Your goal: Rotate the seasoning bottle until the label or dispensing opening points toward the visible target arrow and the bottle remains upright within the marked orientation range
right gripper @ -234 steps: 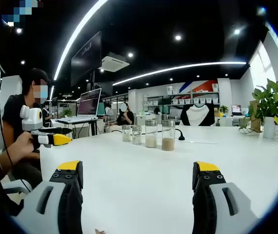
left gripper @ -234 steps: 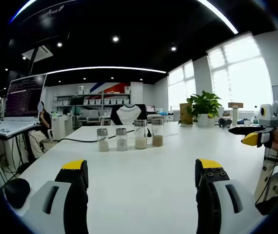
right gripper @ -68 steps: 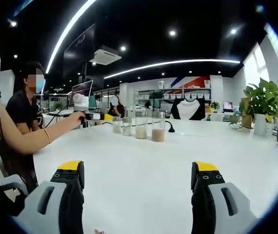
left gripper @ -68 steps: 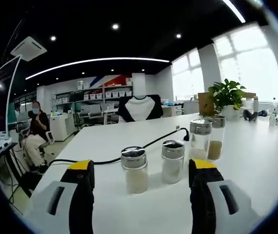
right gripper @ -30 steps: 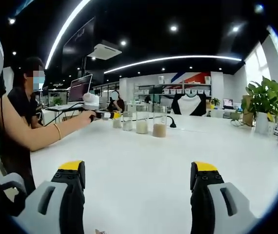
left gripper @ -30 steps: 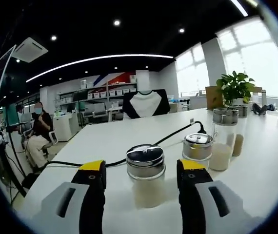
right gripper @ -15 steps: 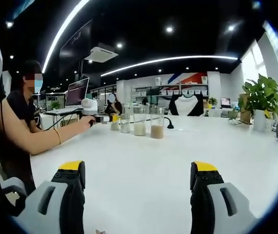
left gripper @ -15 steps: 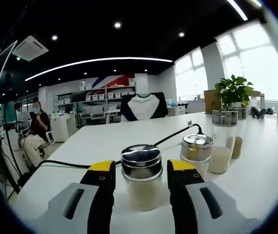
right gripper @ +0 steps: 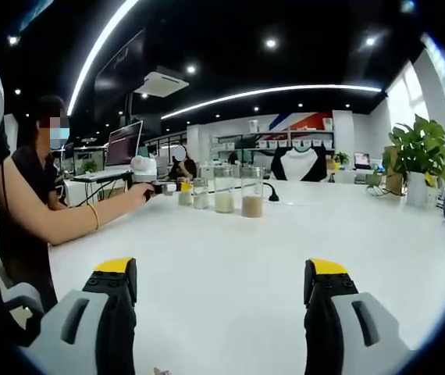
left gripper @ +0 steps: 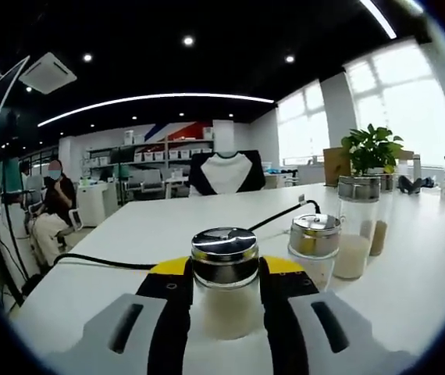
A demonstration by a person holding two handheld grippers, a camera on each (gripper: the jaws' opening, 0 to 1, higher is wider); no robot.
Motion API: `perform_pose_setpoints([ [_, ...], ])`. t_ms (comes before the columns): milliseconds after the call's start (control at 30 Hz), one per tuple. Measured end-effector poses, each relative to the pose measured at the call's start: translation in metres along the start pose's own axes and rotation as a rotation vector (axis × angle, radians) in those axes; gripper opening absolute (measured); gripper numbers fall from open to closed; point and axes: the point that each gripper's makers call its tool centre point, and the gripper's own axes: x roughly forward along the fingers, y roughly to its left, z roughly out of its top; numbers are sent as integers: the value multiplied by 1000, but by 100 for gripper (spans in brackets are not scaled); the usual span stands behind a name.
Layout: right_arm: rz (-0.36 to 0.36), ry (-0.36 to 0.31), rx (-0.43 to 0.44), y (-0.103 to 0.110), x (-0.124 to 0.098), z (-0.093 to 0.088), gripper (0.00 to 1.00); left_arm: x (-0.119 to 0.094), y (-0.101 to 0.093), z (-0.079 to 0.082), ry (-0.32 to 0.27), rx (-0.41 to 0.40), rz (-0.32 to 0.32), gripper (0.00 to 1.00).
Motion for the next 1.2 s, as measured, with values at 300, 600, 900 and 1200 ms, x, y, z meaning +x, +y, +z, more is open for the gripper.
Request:
perform_pose_setpoints([
  [300,11,-3,6,4,3,3,89,12,11,0,2,5,0,35],
  [600,19,-5,12,8,3,1,88,18,27,0,4,-8,16,35],
  [900,24,-12,15,10,-1,5,88,5,25,3,-3,-17,30,35],
  [1200,38,-41,2,10,-1,16,88,-10,26,21,-51,-34,94,35],
])
